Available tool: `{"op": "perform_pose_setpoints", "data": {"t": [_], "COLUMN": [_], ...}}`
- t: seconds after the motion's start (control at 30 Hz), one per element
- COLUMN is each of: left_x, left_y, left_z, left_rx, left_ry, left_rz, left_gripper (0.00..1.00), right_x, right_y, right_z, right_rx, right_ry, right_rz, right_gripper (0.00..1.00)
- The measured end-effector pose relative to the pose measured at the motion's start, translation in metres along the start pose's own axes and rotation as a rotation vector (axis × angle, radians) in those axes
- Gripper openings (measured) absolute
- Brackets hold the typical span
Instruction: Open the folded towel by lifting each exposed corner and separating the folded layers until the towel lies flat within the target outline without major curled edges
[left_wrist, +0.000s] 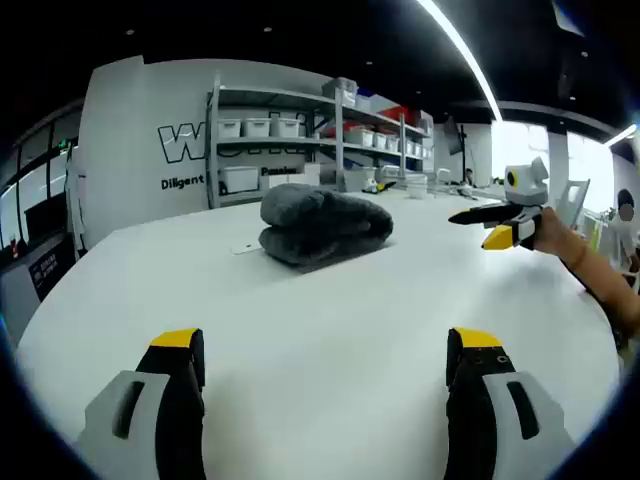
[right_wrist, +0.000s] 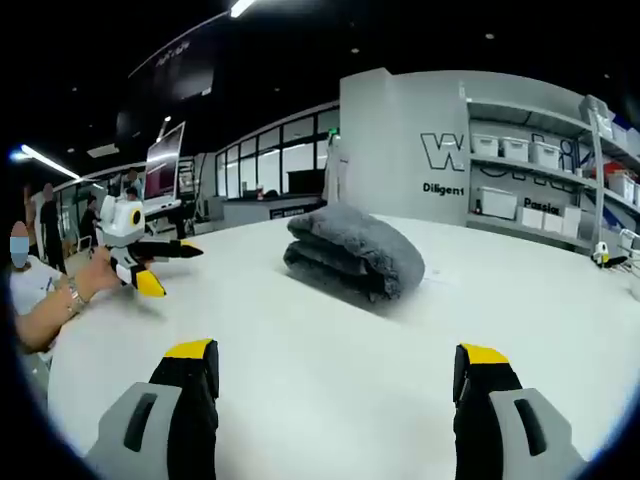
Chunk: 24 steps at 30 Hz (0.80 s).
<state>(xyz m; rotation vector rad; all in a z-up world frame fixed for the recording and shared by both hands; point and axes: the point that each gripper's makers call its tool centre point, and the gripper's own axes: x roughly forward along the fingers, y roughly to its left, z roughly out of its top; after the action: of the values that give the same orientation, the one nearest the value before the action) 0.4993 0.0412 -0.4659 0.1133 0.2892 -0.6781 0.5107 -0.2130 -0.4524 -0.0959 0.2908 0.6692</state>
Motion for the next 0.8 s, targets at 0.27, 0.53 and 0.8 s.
{"op": "perform_pose_setpoints", "data": {"t": [0.27, 0.53, 0.8], "left_x": [-0.0017, -0.0026, -0.004], "left_y": [-0.0027, -0.0036, -0.0052], "left_z": [-0.0016, -0.0021, -0.0013], "left_rx": [0.0, 0.0, 0.0], "left_ry": [0.0, 0.0, -0.004], "left_rz": [-0.001, -0.001, -0.001], "left_gripper": [0.99, 0.99, 0.99], "right_x": [0.0, 0.0, 0.0002], "right_y": [-0.001, -0.0009, 0.0011], "right_z": [0.0008, 0.0003, 0.0004], "right_rx": [0.002, -0.001, -0.009], "right_ry": [-0.003, 0.0, 0.004], "right_rz": [0.0, -0.002, 0.0], "right_gripper": [1.0, 1.0, 1.0]}}
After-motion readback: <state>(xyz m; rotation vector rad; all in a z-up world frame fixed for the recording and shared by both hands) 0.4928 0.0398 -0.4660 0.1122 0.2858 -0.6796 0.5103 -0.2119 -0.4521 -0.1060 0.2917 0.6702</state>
